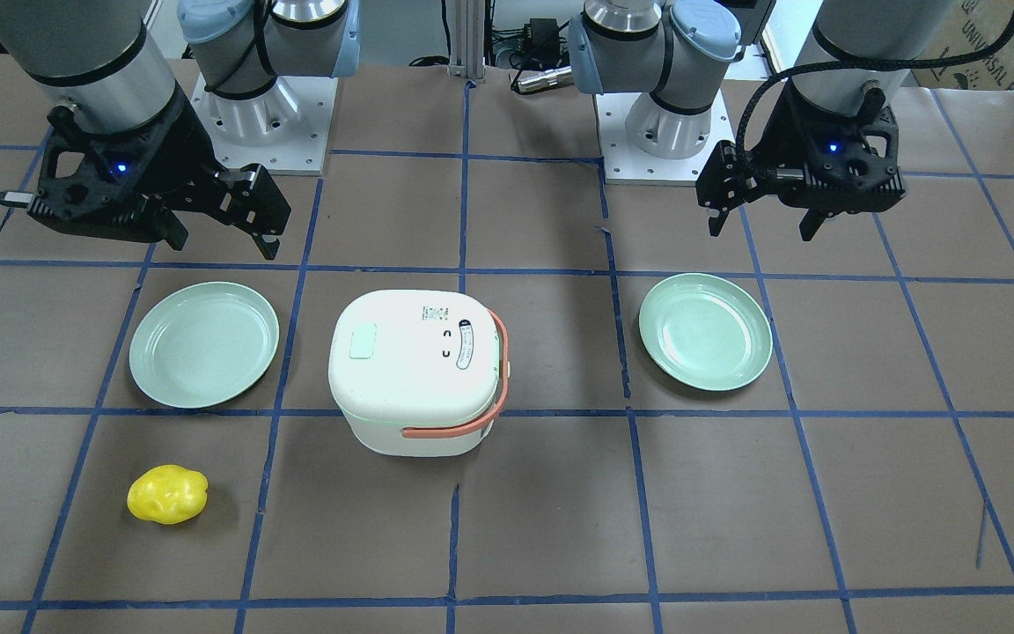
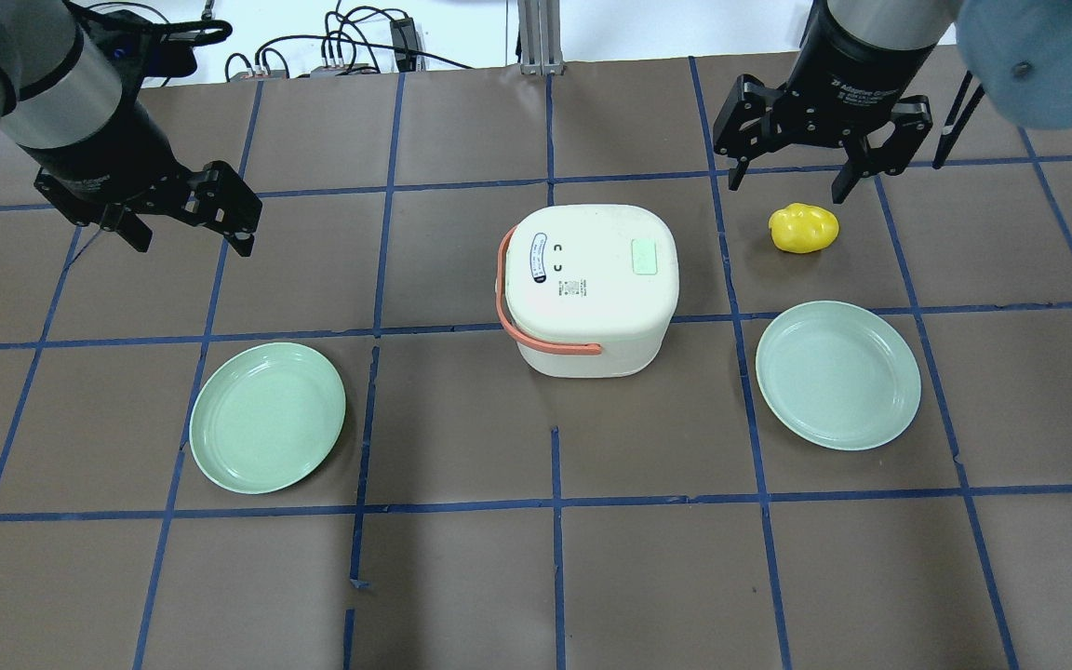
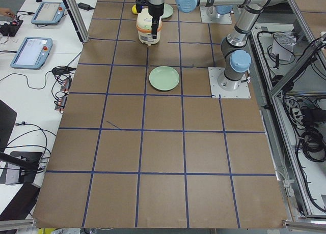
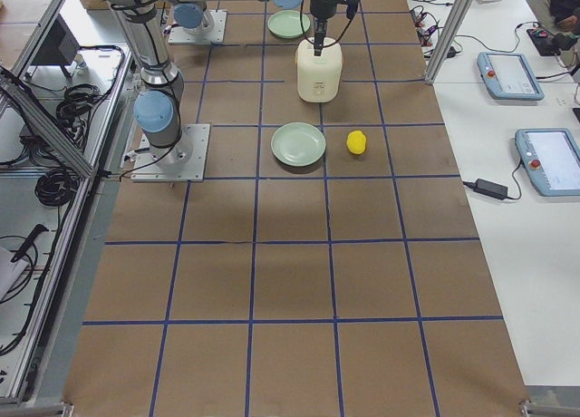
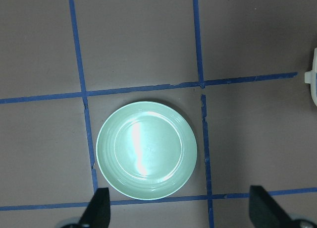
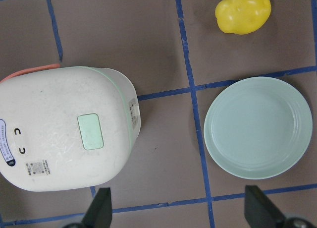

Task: Press rice cooker button
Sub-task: 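Move the right gripper toward the green button on the white rice cooker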

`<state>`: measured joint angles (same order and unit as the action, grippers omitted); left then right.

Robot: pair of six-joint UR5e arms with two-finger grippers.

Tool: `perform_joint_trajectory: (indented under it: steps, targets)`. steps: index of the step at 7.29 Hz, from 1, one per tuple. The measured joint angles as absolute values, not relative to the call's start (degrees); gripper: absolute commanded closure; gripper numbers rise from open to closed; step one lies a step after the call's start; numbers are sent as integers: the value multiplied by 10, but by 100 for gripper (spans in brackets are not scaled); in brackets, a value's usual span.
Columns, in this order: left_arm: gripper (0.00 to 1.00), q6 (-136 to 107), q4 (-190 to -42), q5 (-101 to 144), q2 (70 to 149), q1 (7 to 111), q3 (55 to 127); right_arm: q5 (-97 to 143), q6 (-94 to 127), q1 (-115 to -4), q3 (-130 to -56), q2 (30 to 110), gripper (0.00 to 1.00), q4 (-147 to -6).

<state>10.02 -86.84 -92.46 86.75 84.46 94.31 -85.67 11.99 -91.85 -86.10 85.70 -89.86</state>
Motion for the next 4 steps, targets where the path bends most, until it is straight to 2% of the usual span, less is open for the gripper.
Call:
perform_joint_trajectory:
  steps: [3, 4]
  targets:
    - [0, 100, -868, -925, 867, 845, 943, -864, 185, -974, -866, 821, 80, -965]
    - [0, 100, -868, -925, 867, 845, 943, -862, 193, -981, -867, 812, 87, -973]
